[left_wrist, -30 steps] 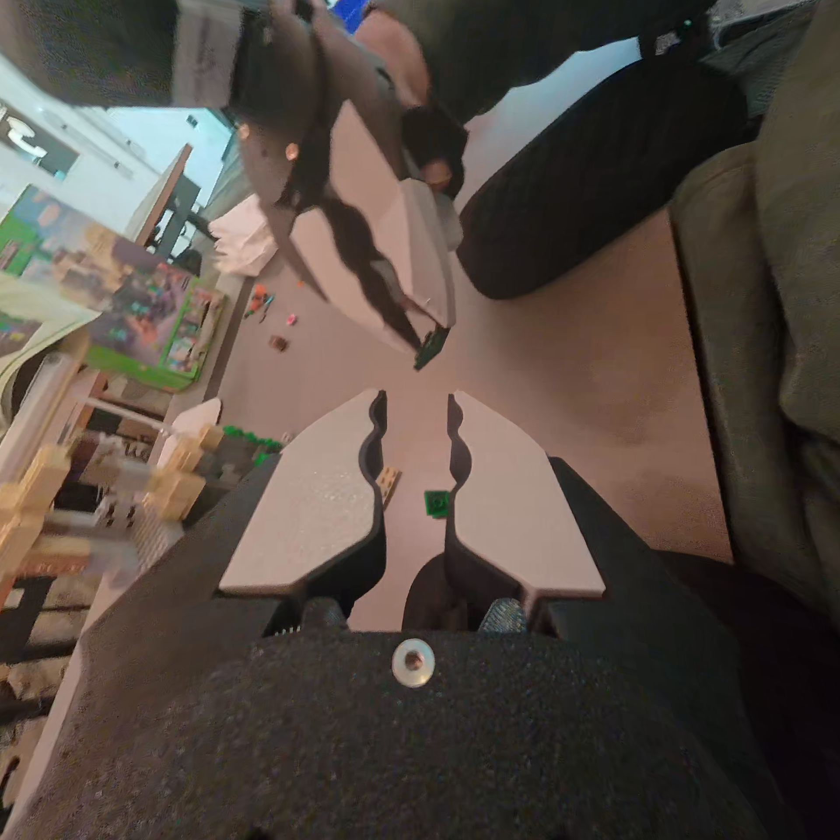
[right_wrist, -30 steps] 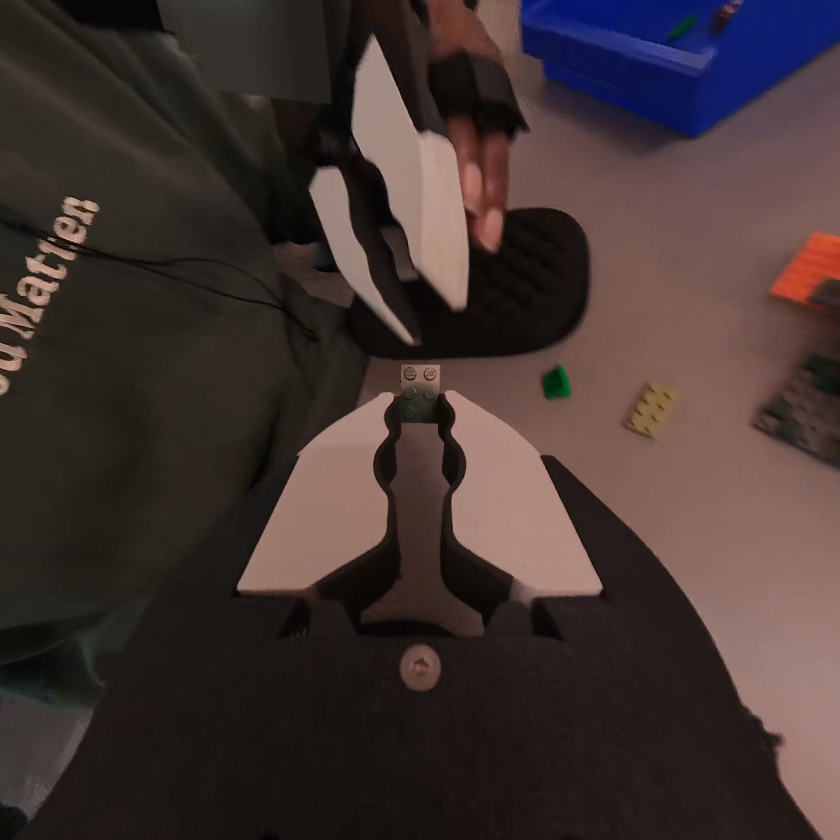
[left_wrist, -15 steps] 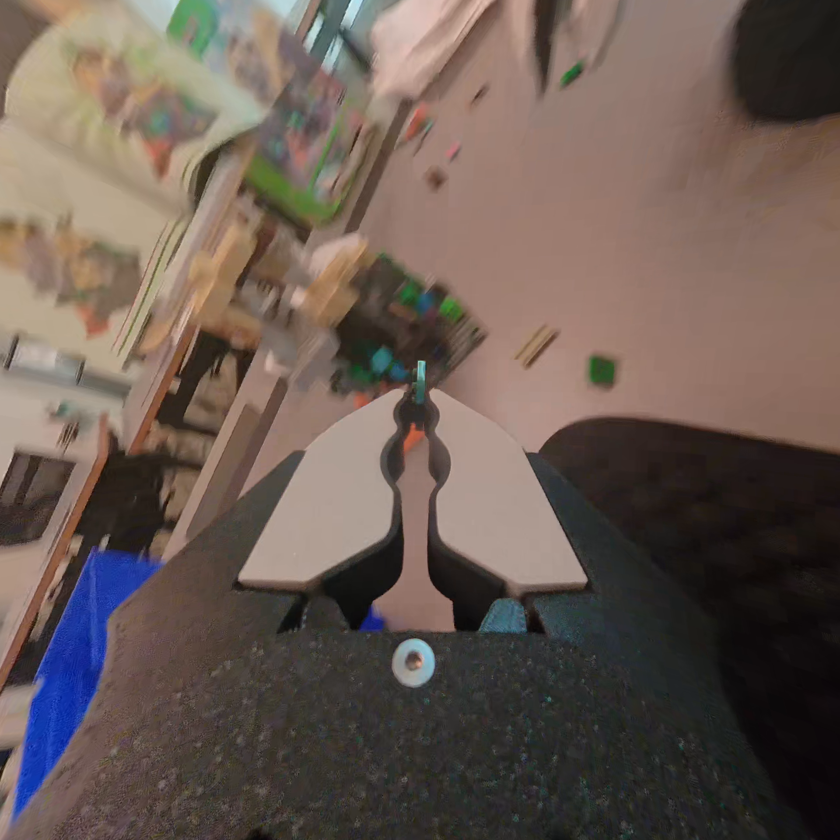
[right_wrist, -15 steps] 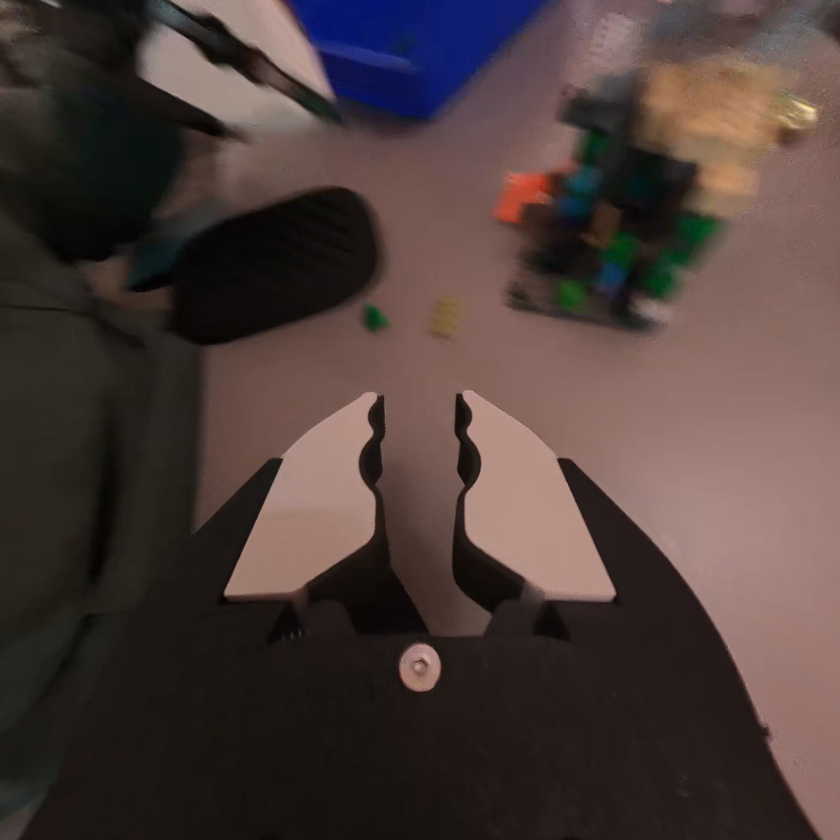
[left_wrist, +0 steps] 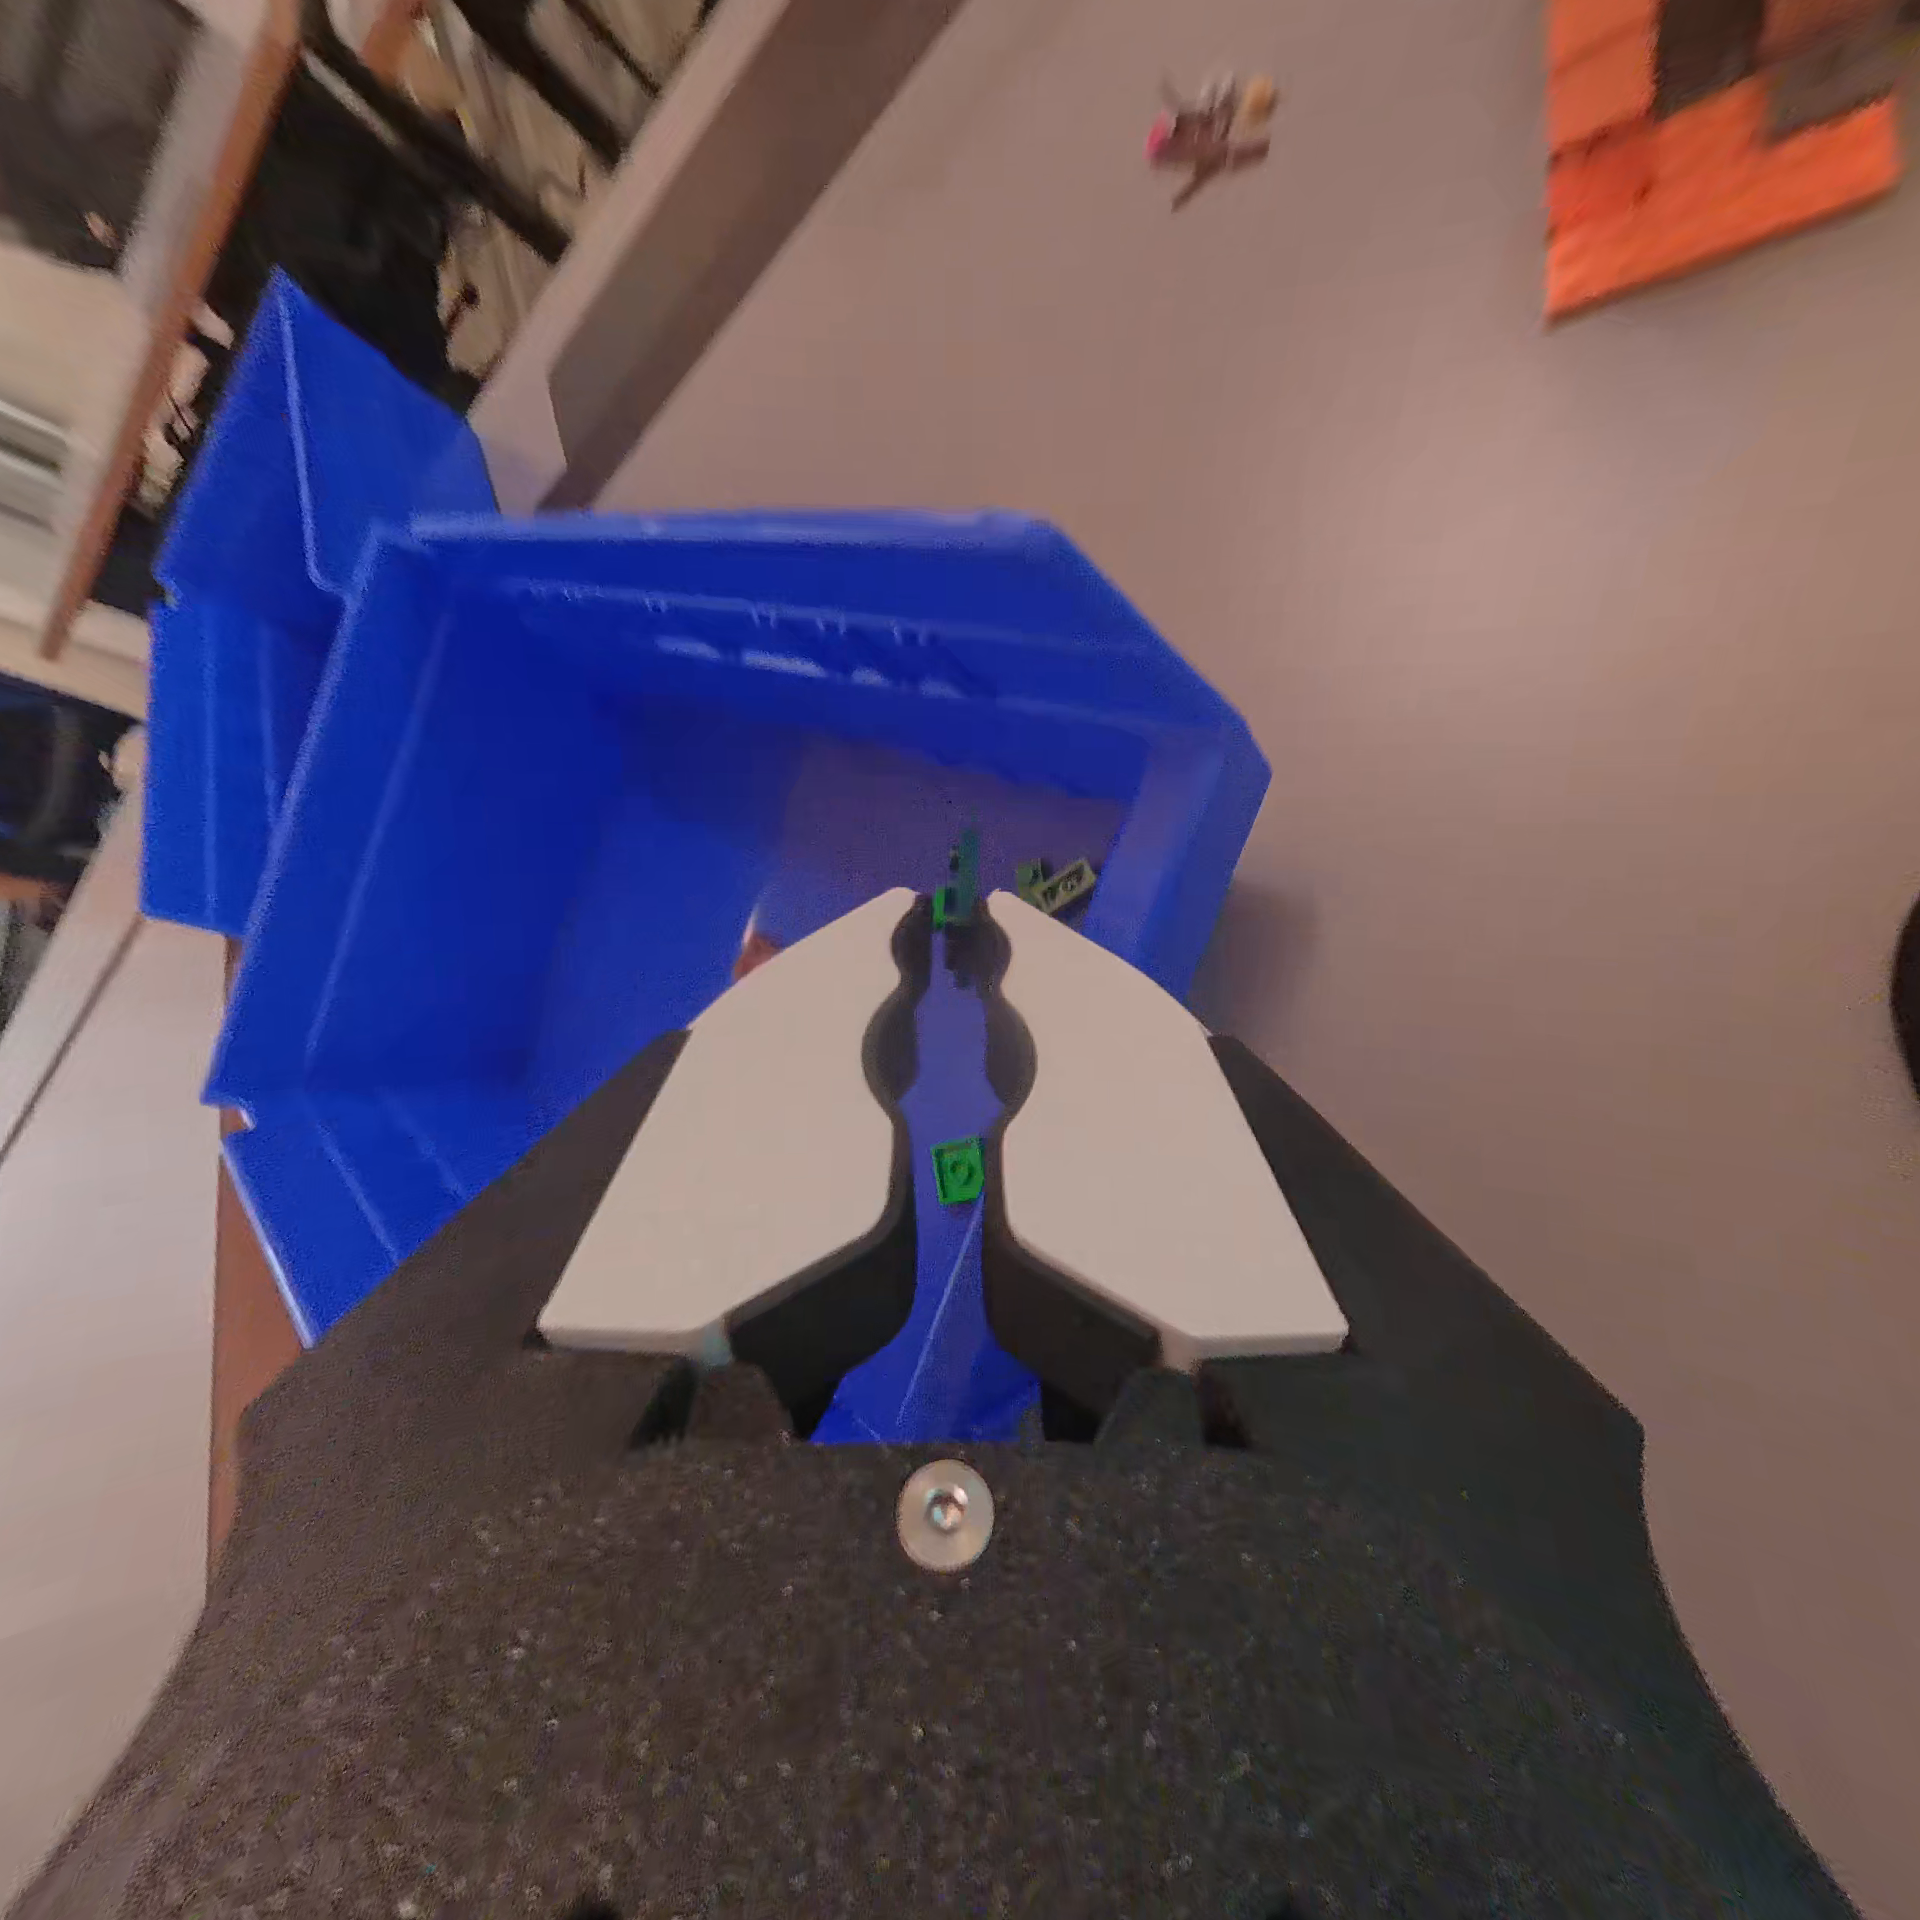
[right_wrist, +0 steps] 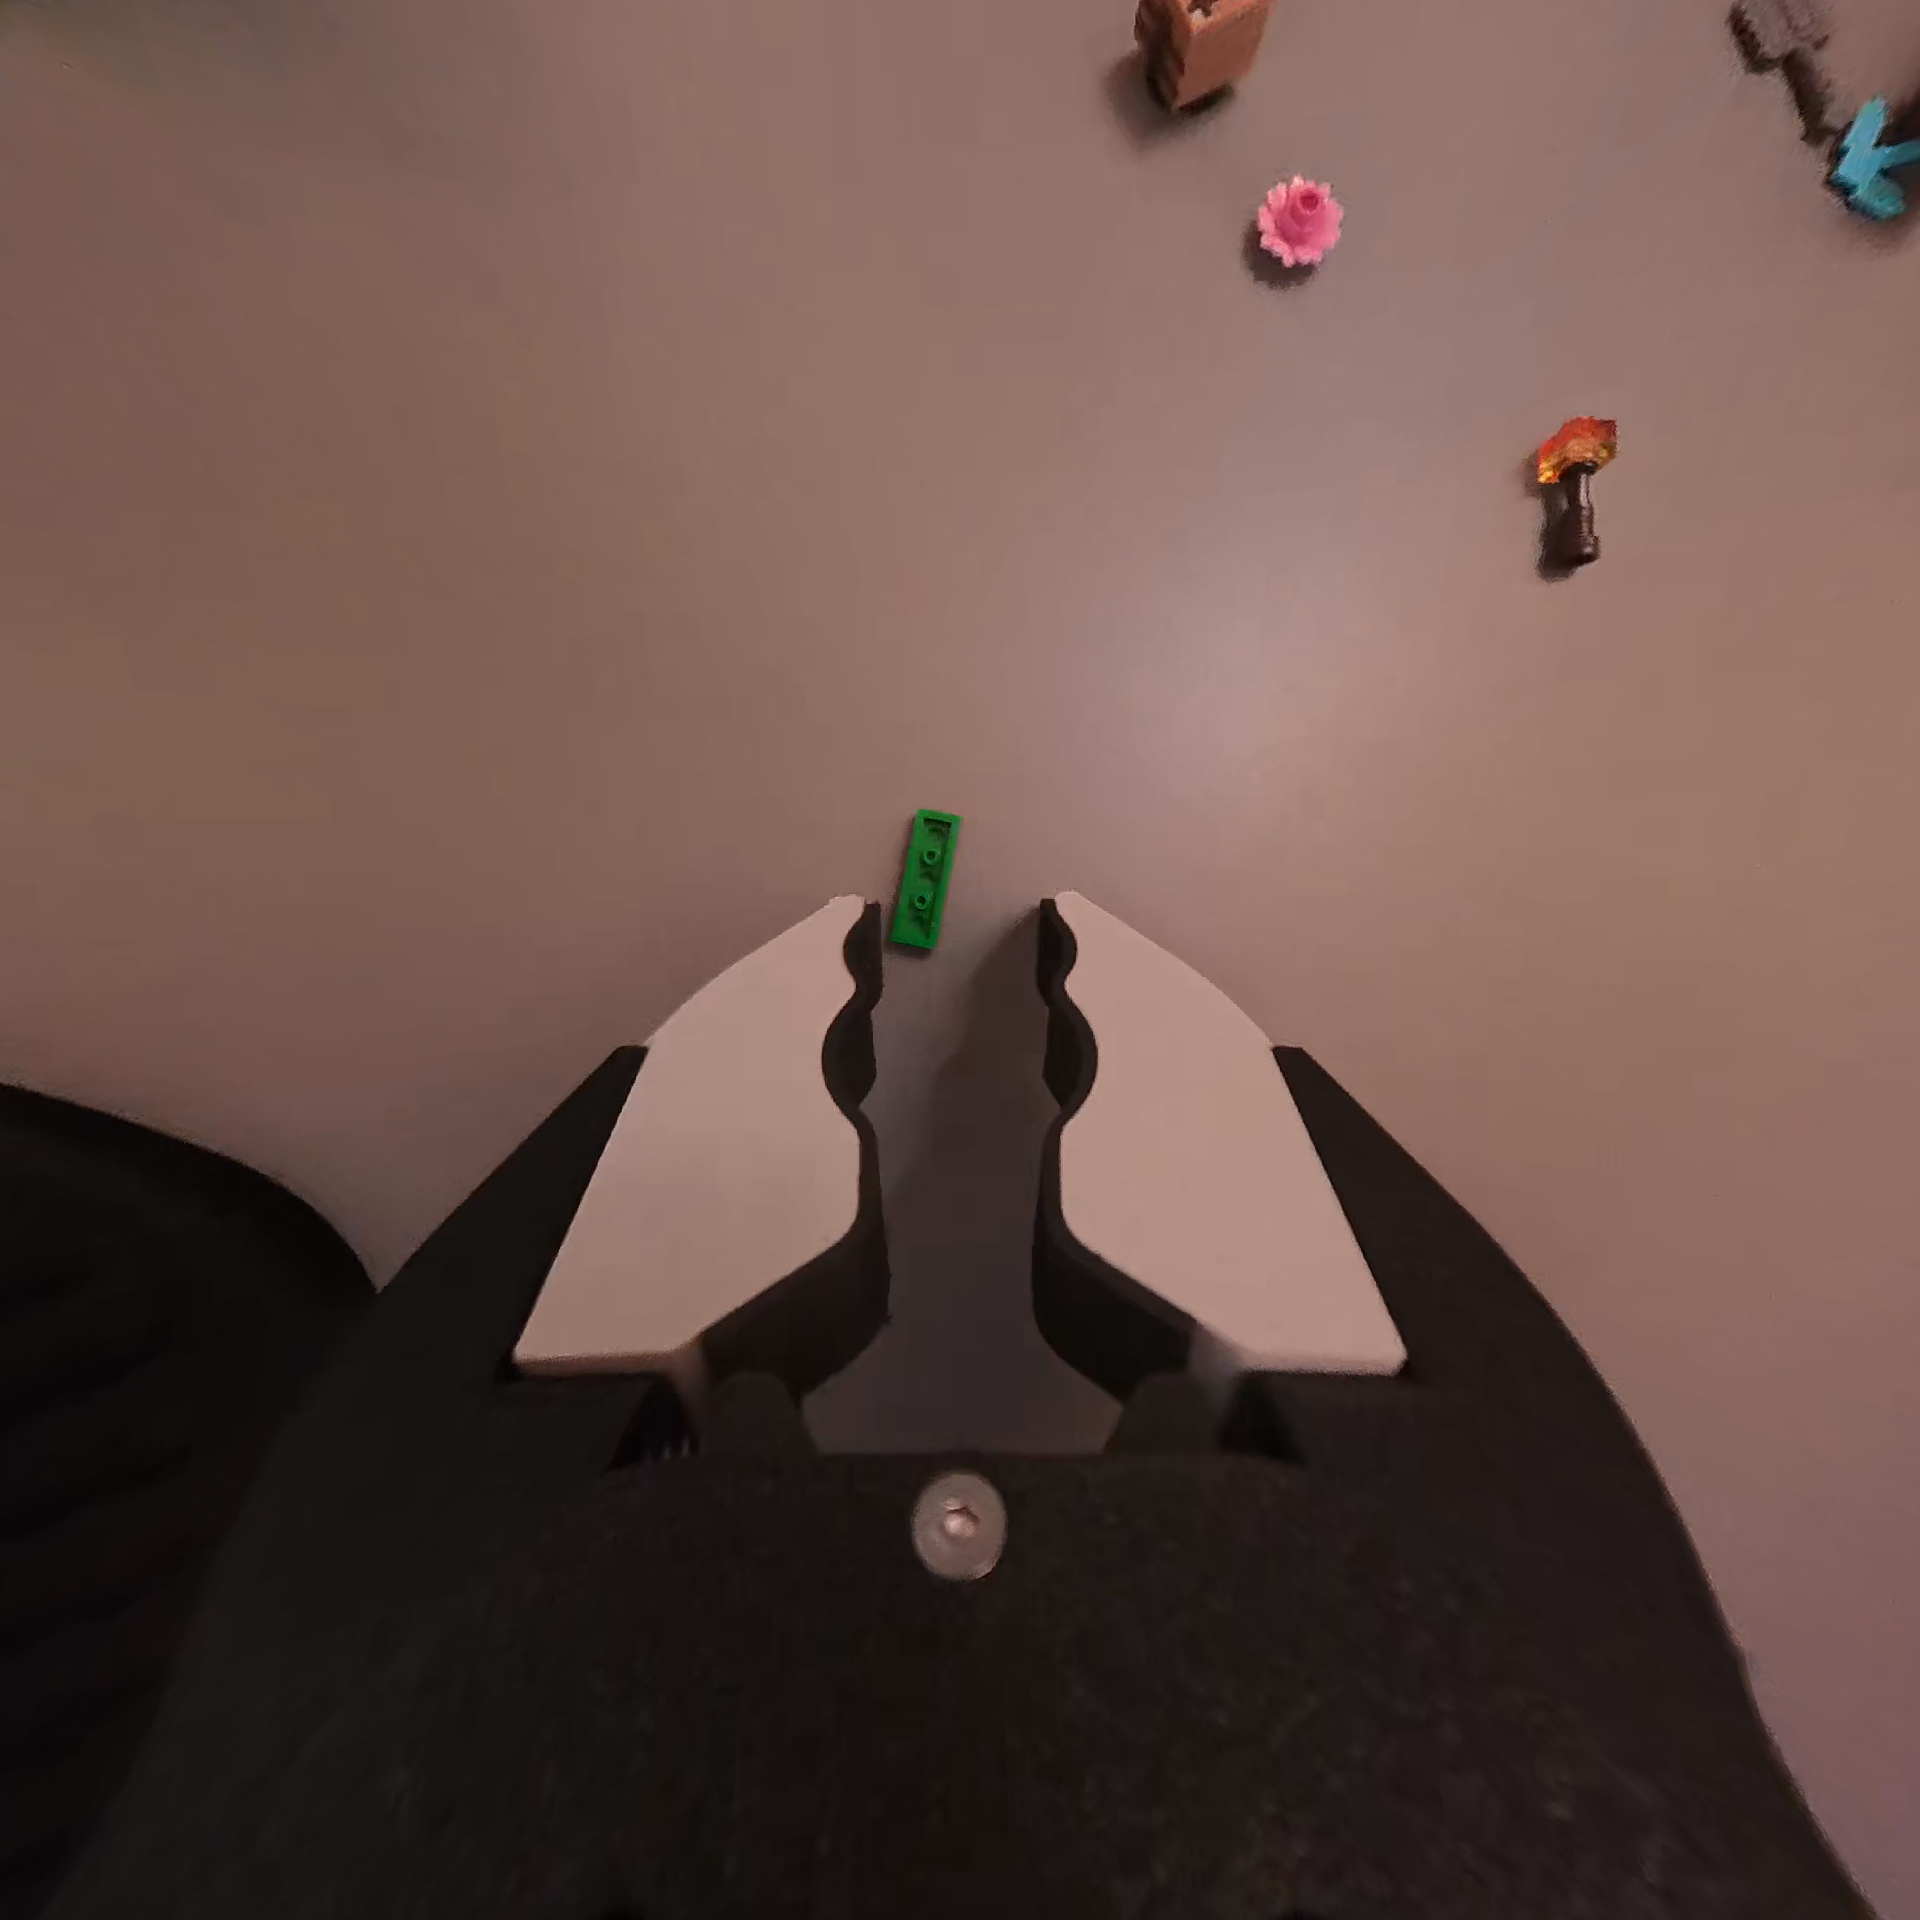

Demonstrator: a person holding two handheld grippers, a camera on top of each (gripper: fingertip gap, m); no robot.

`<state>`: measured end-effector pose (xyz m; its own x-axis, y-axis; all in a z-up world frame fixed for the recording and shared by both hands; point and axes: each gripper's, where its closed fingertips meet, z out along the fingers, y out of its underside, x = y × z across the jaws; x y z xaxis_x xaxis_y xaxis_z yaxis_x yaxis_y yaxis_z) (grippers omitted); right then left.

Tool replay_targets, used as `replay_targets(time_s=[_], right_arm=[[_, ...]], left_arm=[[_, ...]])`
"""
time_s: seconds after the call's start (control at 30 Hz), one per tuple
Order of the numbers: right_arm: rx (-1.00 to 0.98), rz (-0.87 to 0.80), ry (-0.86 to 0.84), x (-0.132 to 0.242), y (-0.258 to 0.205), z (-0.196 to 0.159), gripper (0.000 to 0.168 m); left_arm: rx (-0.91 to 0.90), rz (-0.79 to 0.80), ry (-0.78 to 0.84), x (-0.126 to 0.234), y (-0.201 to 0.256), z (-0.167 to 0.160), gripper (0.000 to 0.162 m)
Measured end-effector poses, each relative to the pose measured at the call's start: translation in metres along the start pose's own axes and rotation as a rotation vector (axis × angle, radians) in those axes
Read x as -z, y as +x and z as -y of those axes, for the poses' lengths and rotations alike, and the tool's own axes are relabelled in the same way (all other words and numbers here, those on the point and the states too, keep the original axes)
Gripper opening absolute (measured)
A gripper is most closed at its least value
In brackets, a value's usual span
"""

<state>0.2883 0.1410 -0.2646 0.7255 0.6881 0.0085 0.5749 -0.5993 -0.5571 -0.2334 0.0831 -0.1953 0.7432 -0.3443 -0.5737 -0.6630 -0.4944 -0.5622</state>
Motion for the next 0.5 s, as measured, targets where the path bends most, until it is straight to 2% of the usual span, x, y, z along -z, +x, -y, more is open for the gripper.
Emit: replay_targets(time_s=[0.07,0.23,0.5], right_arm=[[0.01,-0.009,-0.004,-0.002,0.0,0.002,0.026],[0.032,0.028,-0.04,-0.003,-0.007,0.003,0.01],[0.067,0.078,-0.034,-0.002,-0.023,0.008,0.008]], left_arm=[[0.012,-0.007,-0.043,-0.004,0.0,-0.008,0.018],[0.056,-0.039,0.016,0.003,0.001,0.0,0.025],[0.07,-0.008,0.186,0.034,-0.003,0.032,0.02]])
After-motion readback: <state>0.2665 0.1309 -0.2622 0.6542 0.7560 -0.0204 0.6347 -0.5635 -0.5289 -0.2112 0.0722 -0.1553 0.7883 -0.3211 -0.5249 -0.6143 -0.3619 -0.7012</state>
